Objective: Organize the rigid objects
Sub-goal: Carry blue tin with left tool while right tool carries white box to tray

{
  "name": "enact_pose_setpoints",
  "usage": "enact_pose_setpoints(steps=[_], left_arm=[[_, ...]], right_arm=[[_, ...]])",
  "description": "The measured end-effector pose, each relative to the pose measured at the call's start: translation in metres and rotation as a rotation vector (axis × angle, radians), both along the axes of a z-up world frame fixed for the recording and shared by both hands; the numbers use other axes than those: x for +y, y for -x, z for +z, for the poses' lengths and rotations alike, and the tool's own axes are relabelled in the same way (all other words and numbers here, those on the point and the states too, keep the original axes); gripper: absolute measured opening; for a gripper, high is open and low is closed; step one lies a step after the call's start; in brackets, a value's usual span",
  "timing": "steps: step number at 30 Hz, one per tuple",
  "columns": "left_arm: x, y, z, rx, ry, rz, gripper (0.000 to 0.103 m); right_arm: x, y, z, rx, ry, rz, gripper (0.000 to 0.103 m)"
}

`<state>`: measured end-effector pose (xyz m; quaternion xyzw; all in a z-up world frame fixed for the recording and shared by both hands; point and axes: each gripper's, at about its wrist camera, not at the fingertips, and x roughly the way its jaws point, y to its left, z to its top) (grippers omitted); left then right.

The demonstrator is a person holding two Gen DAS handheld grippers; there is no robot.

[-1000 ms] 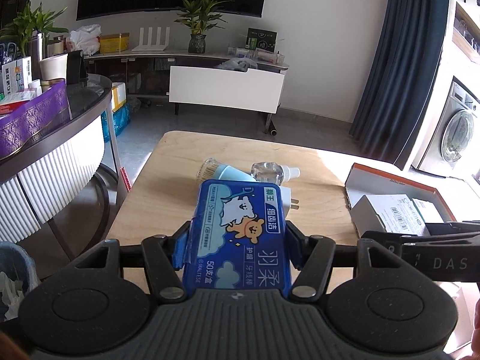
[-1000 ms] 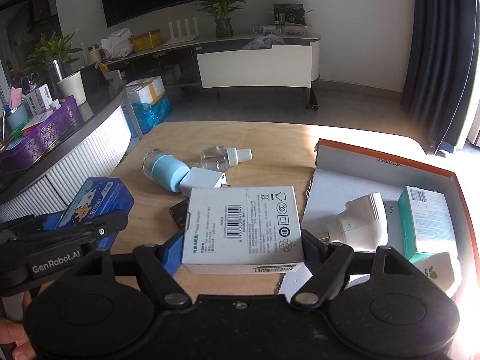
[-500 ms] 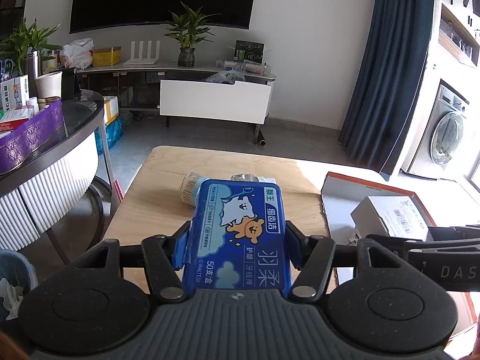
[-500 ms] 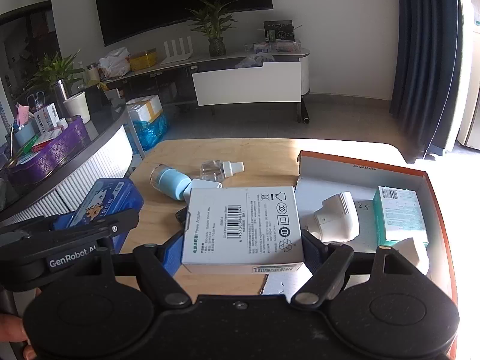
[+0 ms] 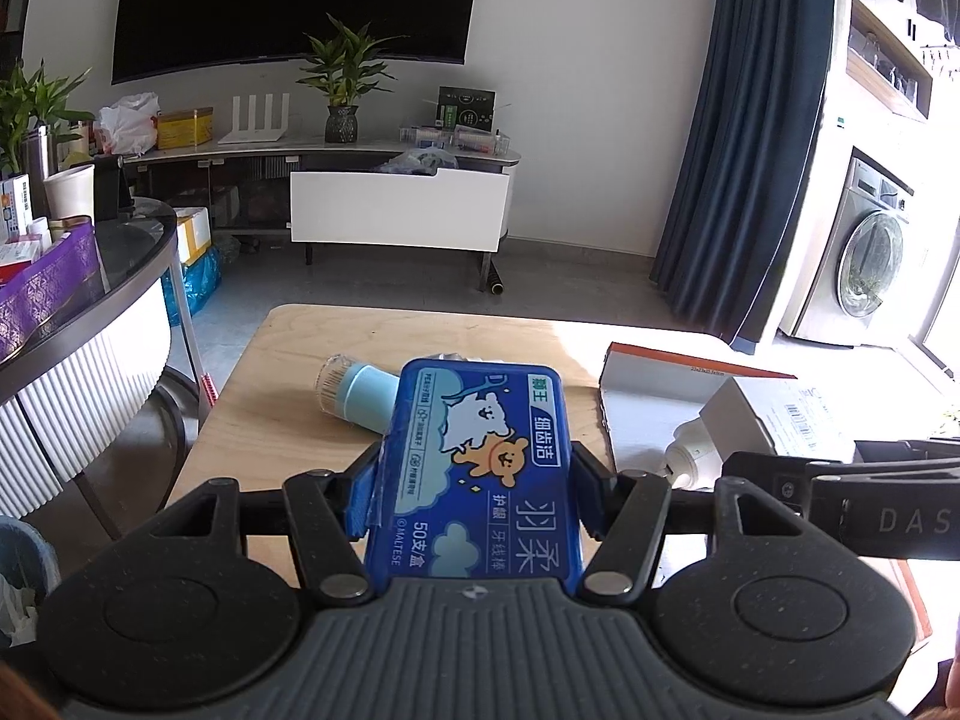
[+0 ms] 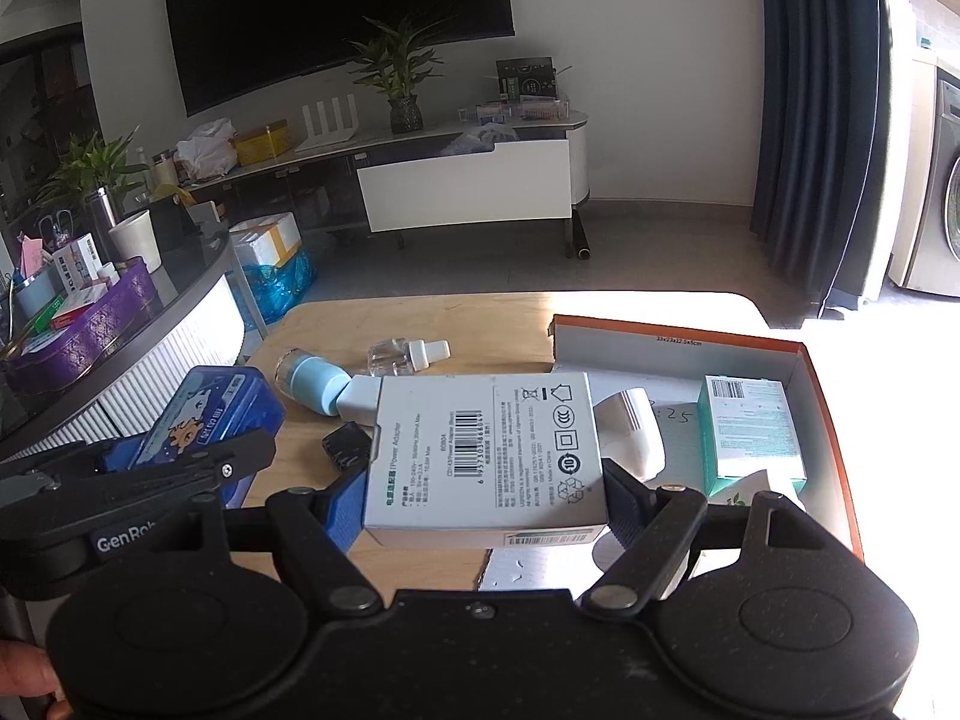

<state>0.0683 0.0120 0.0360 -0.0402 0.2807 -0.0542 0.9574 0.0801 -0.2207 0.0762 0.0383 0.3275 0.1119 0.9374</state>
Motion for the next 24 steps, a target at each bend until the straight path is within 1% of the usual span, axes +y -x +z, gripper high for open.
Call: enact_pose_setpoints(steps=[24], left_arm=[[-0.029,-0.001,-0.006,0.004,-0.004,-0.088,0.062]], right_arm=[[-0.027,0.001,0.004,-0.012,-0.008,-0.076,0.092]])
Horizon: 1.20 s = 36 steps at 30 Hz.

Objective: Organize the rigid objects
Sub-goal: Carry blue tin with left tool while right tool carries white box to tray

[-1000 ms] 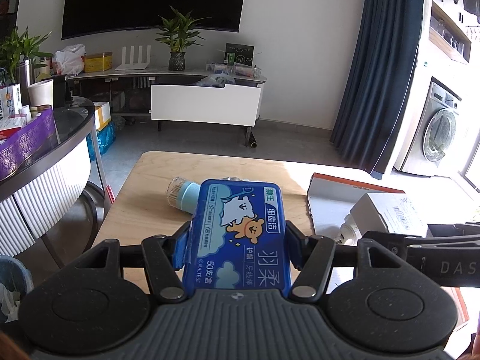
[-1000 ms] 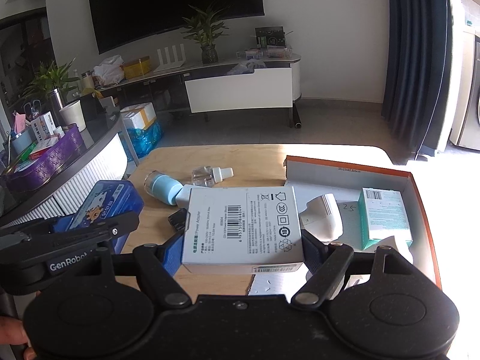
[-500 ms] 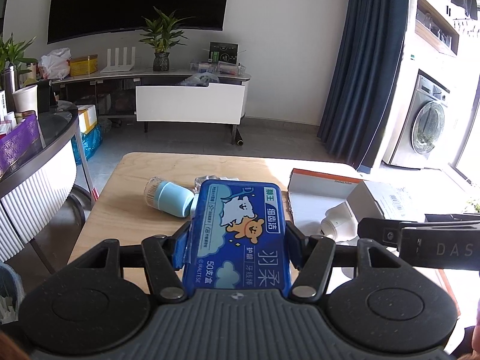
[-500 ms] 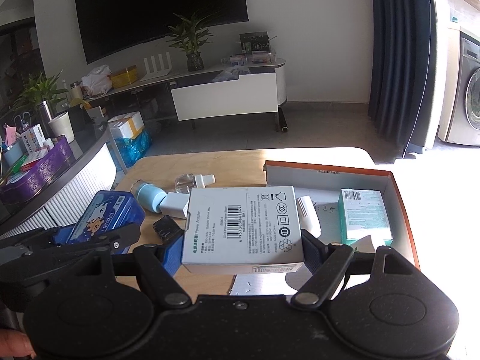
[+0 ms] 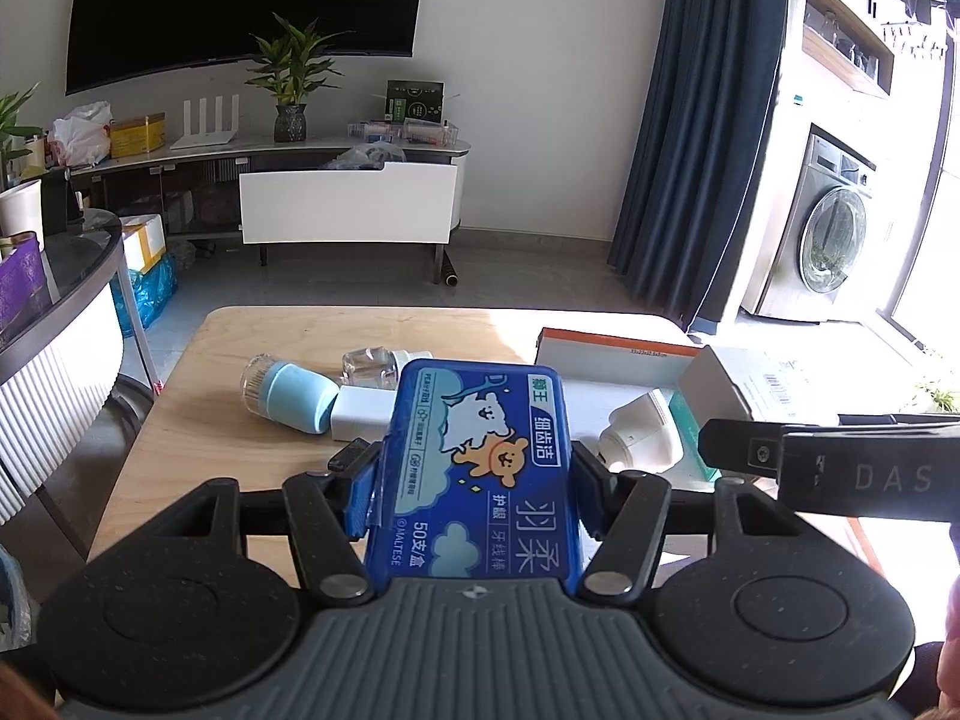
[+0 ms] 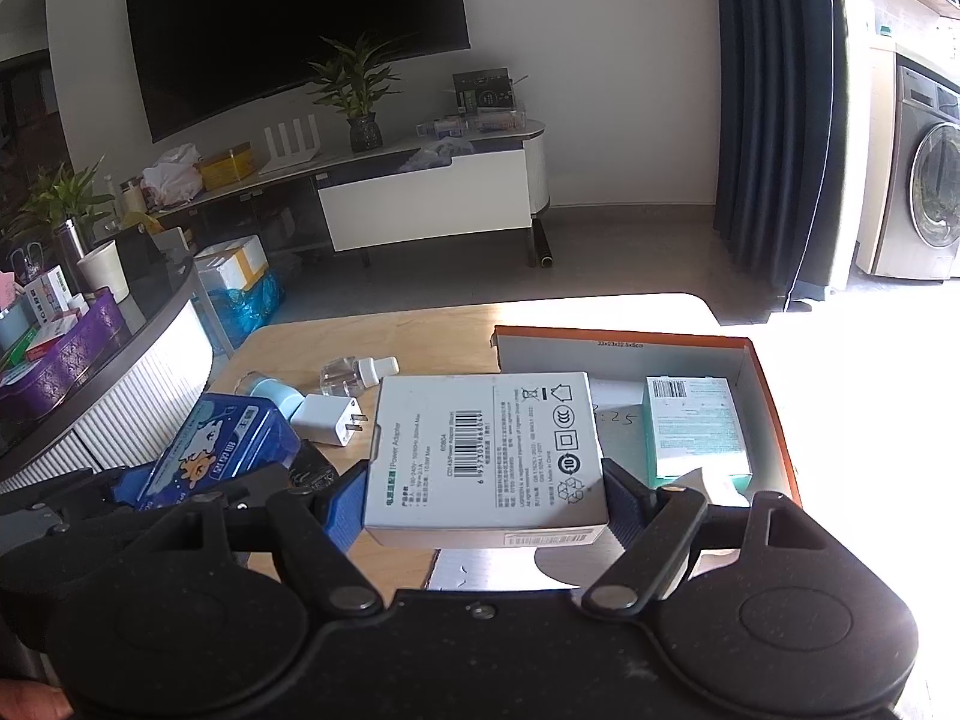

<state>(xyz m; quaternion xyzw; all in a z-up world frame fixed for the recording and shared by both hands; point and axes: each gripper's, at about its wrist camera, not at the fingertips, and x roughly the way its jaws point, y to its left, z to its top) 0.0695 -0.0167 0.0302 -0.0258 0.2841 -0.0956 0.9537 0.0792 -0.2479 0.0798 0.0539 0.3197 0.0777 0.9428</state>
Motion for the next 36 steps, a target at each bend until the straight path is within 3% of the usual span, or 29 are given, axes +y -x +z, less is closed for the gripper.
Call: enact_pose_setpoints(steps=[36], left_arm=[[-0.053,-0.013,0.005,-0.027,-0.015,-0.138,0.062]], right_arm=[[-0.058,0.004,0.003,-0.024,-0.023,-0.163,0.092]])
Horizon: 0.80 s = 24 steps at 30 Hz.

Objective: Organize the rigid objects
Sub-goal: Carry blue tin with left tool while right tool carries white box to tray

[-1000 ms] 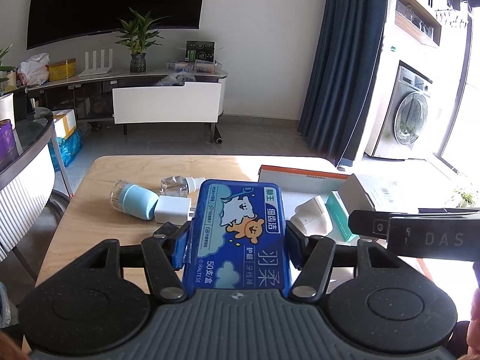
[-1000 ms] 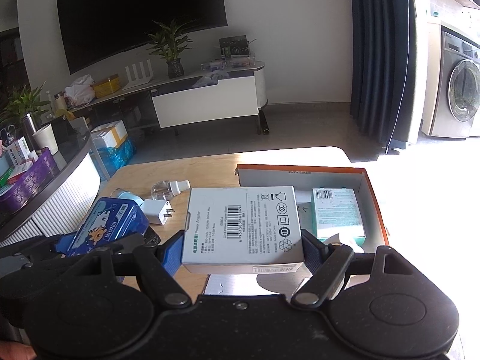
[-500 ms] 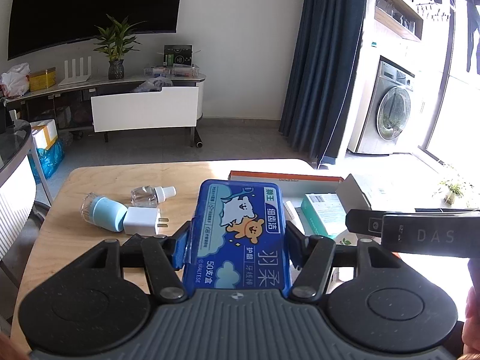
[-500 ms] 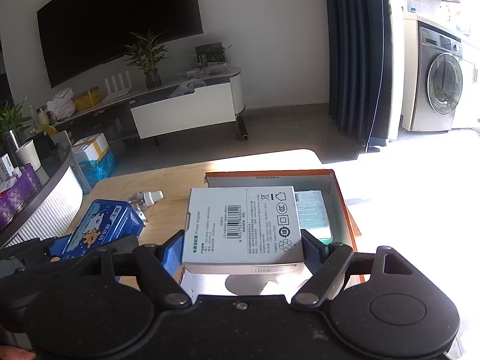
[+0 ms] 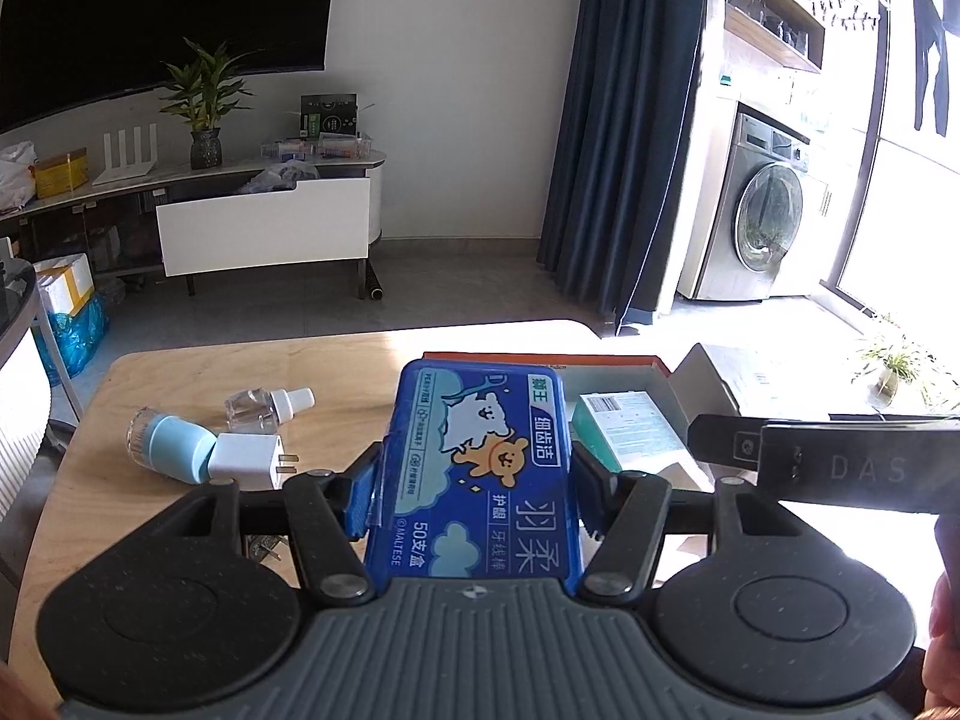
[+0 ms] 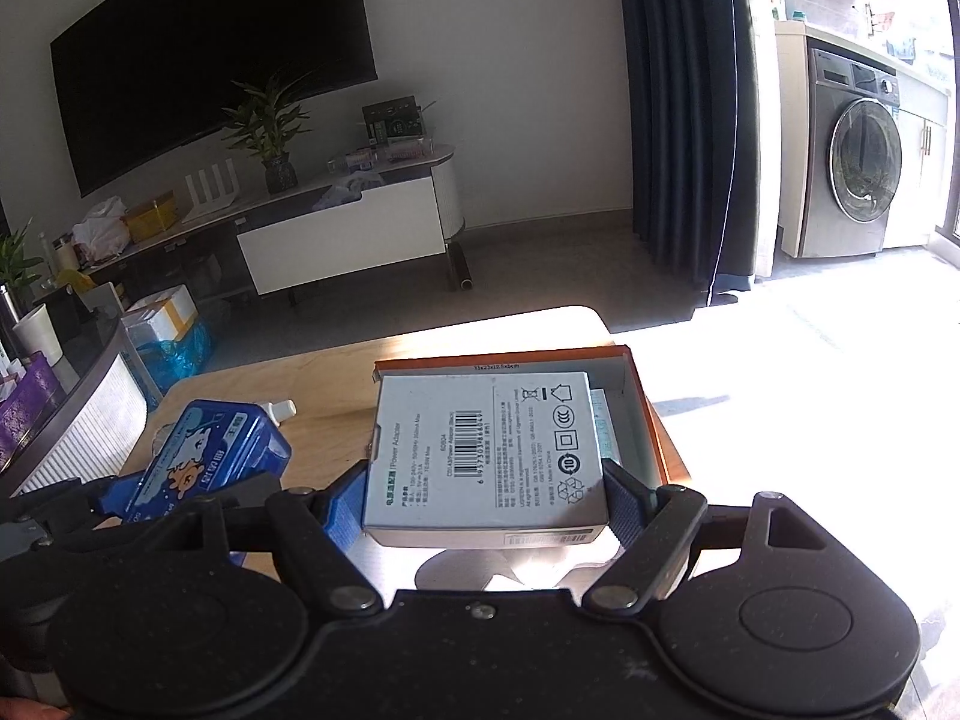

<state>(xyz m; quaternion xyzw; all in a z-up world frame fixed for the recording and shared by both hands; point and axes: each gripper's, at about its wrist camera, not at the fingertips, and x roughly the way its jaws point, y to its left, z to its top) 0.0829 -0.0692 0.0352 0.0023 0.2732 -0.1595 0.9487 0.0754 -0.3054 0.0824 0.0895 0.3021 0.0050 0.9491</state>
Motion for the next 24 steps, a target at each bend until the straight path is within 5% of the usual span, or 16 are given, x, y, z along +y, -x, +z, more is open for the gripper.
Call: enact_pose_setpoints(steps=[24], left_arm=[[-0.016,-0.019,-0.004,0.006,-0.009,-0.062,0.062]], right_arm=[[-0.018,-0.025,-0.002,0.001,-0.006,-0.040,0.093]])
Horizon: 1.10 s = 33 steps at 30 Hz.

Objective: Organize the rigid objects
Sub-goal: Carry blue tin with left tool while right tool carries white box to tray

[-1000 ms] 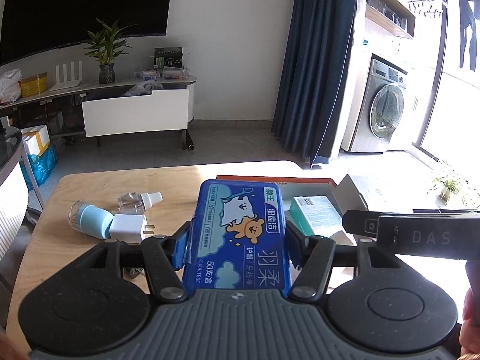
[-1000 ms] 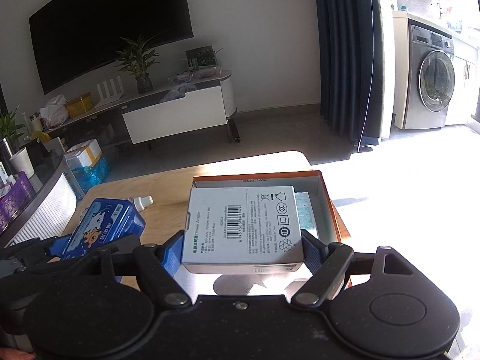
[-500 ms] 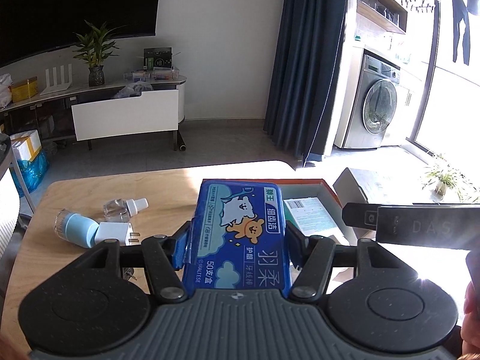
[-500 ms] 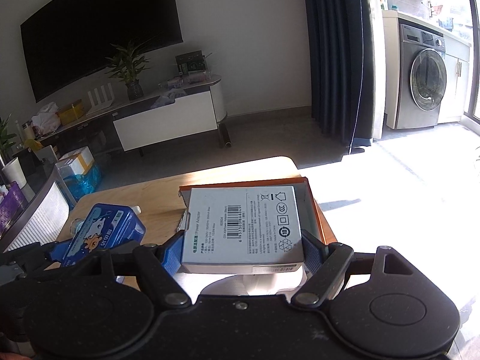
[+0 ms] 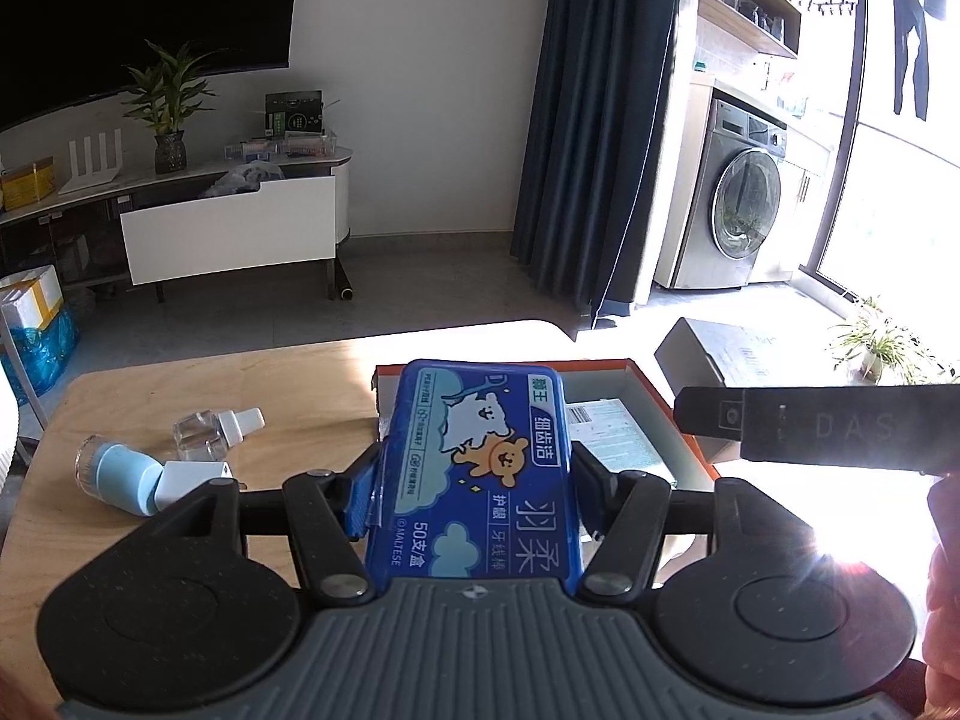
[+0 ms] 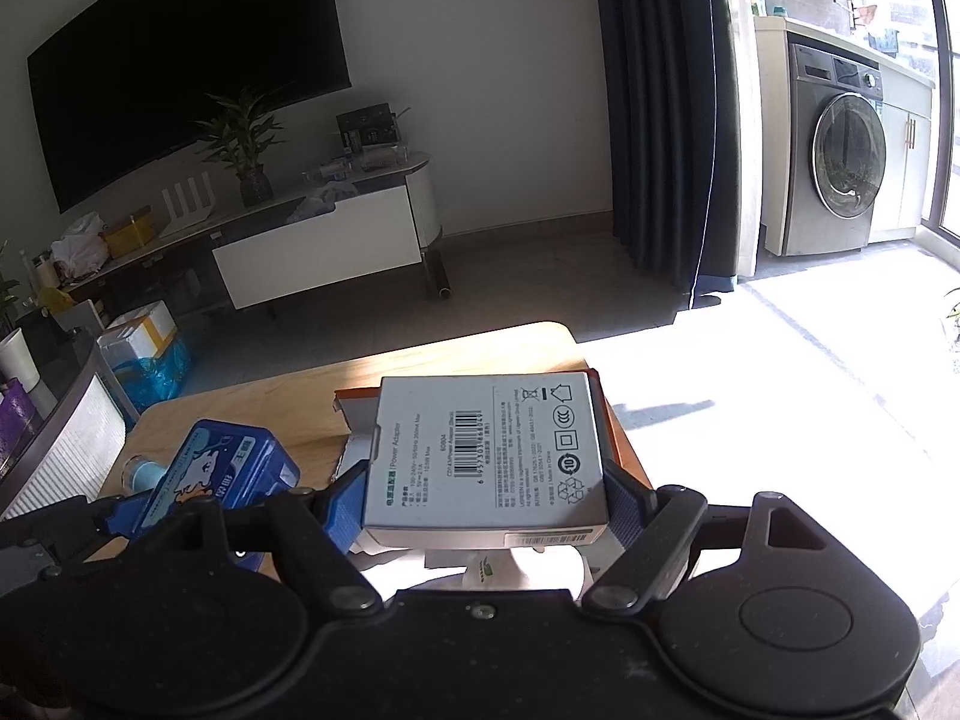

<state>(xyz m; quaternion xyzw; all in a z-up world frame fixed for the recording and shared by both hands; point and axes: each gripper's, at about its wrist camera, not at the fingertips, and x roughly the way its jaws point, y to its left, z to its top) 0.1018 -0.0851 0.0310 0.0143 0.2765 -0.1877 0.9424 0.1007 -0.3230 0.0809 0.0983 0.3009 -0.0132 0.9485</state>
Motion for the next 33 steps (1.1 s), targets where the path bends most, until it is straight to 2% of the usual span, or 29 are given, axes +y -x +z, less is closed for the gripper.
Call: enact_pose_setpoints(steps=[15,33], left_arm=[[-0.009,-0.016,-0.007,0.022,-0.005,-0.025,0.062],[-0.027,-0.032,-0.018,0.068,-0.005,-0.088,0.063]], right_arm=[[-0.006,-0.016,-0.005,0.014,0.000,-0.011,0.093],[-0.013,-0.057,-0.013,0.054,0.007,0.004,0.093]])
